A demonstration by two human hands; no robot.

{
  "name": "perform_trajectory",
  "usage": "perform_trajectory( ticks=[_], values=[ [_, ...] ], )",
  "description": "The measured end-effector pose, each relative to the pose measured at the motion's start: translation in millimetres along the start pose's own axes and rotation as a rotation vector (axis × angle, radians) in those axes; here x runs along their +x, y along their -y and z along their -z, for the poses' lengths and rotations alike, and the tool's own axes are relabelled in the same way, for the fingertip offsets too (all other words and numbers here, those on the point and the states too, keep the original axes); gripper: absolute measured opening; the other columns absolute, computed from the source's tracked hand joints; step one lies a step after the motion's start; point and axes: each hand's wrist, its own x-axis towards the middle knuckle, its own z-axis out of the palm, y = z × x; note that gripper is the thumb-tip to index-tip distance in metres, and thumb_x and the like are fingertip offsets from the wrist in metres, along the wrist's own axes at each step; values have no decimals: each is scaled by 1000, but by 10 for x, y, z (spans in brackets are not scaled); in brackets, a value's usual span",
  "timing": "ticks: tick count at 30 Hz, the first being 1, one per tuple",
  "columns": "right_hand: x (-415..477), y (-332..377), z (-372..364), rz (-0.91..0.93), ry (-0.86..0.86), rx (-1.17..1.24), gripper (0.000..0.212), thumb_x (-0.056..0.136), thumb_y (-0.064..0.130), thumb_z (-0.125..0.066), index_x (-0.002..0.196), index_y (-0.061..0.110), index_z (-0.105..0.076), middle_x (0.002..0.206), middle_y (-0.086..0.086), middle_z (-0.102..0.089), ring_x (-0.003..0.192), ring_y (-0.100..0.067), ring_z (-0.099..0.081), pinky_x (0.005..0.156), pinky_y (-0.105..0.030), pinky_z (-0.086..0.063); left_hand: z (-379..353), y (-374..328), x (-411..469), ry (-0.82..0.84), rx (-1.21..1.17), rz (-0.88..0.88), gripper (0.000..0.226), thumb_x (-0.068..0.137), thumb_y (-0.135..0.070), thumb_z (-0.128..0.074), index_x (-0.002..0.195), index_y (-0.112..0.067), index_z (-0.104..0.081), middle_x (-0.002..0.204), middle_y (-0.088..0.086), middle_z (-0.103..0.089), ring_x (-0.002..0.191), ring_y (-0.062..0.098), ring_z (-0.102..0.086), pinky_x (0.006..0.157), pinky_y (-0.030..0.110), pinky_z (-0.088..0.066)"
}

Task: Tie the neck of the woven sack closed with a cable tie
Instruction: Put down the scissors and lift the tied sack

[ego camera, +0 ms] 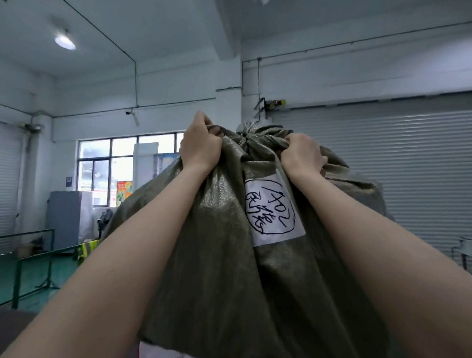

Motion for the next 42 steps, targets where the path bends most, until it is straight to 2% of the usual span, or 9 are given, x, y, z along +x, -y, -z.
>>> perform_trajectory(
  ticks=[4,7,11,15,20,25,31,38,42],
  values=[
    [75,0,-34,64,-154,83,38,87,-4,-36,115,6,-58,127,-15,-52,123,-32,-41,96,-46,-37,-102,84,35,-152,-12,-212,18,80,3,-41,85,-12,-35,81,8,-48,74,22,-43,63,30,-28],
    [102,-114,-213,118,-248,138,44,83,-8,-36,120,5,-56,127,-15,-52,119,-32,-42,89,-40,-38,-249,203,45,-214,-52,-266,17,77,7,-40,85,-8,-40,81,9,-48,75,21,-44,62,31,-31],
    [208,-302,-570,124,-347,232,43,79,-11,-38,115,0,-59,120,-19,-56,112,-32,-46,84,-26,-31,-503,408,57,-236,-66,-286,17,77,7,-41,91,5,-49,81,15,-51,74,22,-43,63,34,-34],
    [245,-414,-1028,203,-462,386,40,65,-19,-41,95,-10,-65,96,-29,-62,94,-42,-56,78,-23,-32,-737,783,24,-252,-31,-286,17,76,11,-42,90,8,-51,80,17,-50,75,26,-45,66,28,-28],
    [311,-522,-1601,294,-413,438,37,62,-19,-40,88,-10,-65,86,-27,-62,83,-40,-58,73,-11,-27,-1026,1392,22,-237,-87,-205,12,80,11,-42,89,7,-49,80,10,-44,76,21,-40,62,20,-19],
    [152,-772,-2164,233,-217,365,35,71,-19,-41,97,-10,-64,96,-26,-61,94,-38,-55,76,-9,-24,-1296,2020,-180,-56,-101,30,19,84,10,-40,87,-9,-36,84,14,-46,76,24,-43,59,25,-20],
    [-14,-1257,-2704,179,108,163,41,75,-14,-42,111,-4,-60,112,-19,-56,109,-31,-48,89,-22,-29,-1695,2685,-502,169,-107,250,16,87,7,-41,87,-9,-40,90,13,-51,86,25,-48,72,27,-31],
    [-95,-1538,-3118,76,368,34,38,77,-8,-45,109,-1,-64,114,-19,-59,111,-34,-52,89,-30,-37,-1940,3097,-937,277,-112,440,9,94,-8,-46,86,-7,-42,90,11,-53,85,21,-46,73,26,-31],
    [-394,-1817,-3364,-4,761,-186,26,81,4,-54,104,0,-65,115,-18,-64,109,-29,-60,79,-27,-43,-1903,3448,-1328,638,50,455,15,89,-8,-54,77,-15,-49,90,8,-58,88,20,-49,73,23,-32]
  ],
)
